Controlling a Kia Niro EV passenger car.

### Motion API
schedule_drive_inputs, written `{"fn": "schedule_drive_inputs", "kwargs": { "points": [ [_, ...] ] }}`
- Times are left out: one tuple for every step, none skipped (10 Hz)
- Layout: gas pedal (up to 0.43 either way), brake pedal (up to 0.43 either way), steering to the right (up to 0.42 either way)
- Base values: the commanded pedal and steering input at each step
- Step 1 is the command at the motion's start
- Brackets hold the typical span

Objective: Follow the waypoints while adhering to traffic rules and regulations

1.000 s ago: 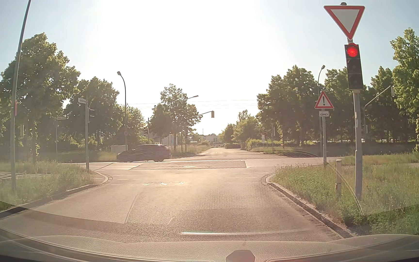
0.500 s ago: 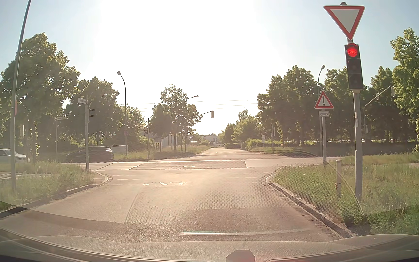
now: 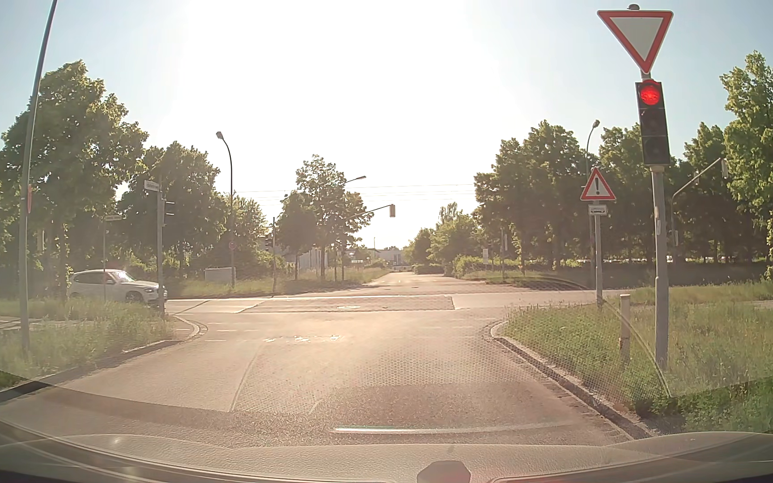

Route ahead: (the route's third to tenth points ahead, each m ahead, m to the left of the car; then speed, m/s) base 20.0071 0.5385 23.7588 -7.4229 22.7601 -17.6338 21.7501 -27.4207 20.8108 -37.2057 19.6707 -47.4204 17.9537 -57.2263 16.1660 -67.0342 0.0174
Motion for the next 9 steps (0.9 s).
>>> {"fn": "schedule_drive_inputs", "kwargs": {
  "points": [
    [0.000,0.274,-0.016],
    [0.000,0.280,-0.016],
    [0.000,0.274,-0.016],
    [0.000,0.274,-0.016],
    [0.000,0.280,-0.016],
    [0.000,0.280,-0.016],
    [0.000,0.274,-0.016],
    [0.000,0.280,-0.016],
    [0.000,0.280,-0.016]
  ]
}}
